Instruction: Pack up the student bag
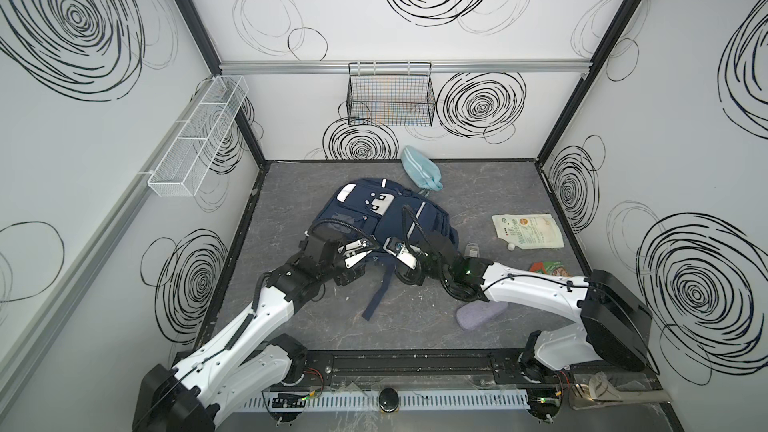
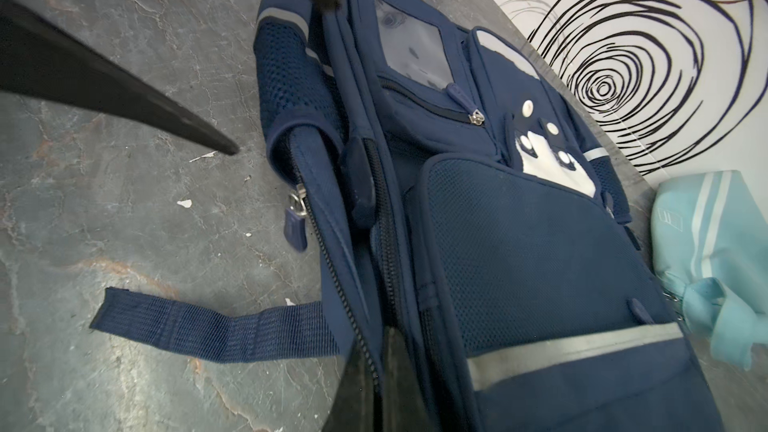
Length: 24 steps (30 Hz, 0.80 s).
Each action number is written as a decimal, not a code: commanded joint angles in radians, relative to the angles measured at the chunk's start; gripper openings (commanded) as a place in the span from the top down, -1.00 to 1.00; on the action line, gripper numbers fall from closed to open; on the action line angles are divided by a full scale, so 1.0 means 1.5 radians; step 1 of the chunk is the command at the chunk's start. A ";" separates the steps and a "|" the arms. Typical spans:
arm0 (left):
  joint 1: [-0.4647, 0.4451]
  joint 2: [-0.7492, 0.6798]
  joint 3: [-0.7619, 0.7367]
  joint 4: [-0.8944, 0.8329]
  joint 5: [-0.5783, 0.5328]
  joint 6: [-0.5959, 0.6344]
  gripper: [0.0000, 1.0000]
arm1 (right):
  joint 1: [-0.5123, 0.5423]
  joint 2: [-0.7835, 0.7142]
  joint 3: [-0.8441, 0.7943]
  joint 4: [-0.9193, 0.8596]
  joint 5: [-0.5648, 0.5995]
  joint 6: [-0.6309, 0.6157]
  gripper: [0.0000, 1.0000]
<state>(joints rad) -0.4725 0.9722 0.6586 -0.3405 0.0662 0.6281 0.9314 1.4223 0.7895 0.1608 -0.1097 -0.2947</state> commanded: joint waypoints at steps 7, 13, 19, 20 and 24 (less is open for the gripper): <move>0.010 0.025 -0.043 0.104 0.019 0.031 -0.15 | -0.022 -0.060 0.008 0.113 -0.045 0.015 1.00; 0.008 0.028 -0.054 0.126 0.039 0.030 0.54 | -0.028 -0.068 0.001 0.137 -0.060 0.053 1.00; 0.011 0.031 -0.036 0.124 0.081 0.001 1.00 | -0.024 -0.081 -0.010 0.143 -0.022 0.137 0.06; 0.014 0.029 -0.033 0.124 0.102 -0.004 1.00 | -0.019 -0.088 -0.023 0.150 -0.016 0.158 0.02; 0.029 0.021 -0.032 0.133 0.157 -0.028 1.00 | 0.066 -0.145 -0.133 0.256 0.067 0.199 0.05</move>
<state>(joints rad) -0.4419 1.0233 0.5861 -0.2237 0.1864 0.6304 0.9592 1.2503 0.6758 0.4026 -0.0929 -0.0750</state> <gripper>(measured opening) 0.060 0.483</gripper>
